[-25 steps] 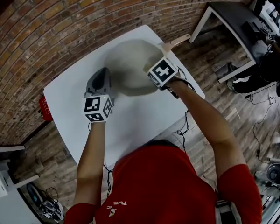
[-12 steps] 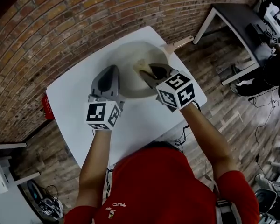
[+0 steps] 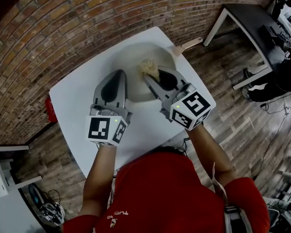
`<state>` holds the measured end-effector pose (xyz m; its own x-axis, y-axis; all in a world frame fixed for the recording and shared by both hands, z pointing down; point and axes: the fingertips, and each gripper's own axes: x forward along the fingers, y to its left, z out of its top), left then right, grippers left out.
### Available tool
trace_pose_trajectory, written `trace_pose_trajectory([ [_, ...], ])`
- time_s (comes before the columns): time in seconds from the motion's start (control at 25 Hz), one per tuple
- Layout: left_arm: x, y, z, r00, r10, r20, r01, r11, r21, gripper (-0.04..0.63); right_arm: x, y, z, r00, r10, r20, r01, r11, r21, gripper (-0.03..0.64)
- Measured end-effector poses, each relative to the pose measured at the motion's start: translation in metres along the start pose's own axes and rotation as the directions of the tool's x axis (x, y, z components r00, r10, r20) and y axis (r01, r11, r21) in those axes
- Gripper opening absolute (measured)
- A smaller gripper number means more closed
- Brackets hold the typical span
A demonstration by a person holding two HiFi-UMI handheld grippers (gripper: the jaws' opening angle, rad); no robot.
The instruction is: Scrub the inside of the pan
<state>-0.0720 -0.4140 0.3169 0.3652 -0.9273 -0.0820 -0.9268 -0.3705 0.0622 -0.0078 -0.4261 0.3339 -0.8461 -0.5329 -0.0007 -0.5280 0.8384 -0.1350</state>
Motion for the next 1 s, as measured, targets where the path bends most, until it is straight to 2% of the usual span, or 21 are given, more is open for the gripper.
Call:
trace_pose_trajectory([
  [0.32,-0.003,-0.005,-0.003,1.000,0.000,-0.013,0.000,1.000,0.002,0.014,0.002,0.010,-0.004,0.999,0.015,0.029,-0.014,0.999,-0.035,0.086],
  [1.0,0.007,-0.007,-0.013,1.000,-0.008,-0.029,0.008,1.000,-0.006,0.015,-0.002,0.005,-0.007,1.000,0.022,0.008,-0.021,0.999,-0.031,0.086],
])
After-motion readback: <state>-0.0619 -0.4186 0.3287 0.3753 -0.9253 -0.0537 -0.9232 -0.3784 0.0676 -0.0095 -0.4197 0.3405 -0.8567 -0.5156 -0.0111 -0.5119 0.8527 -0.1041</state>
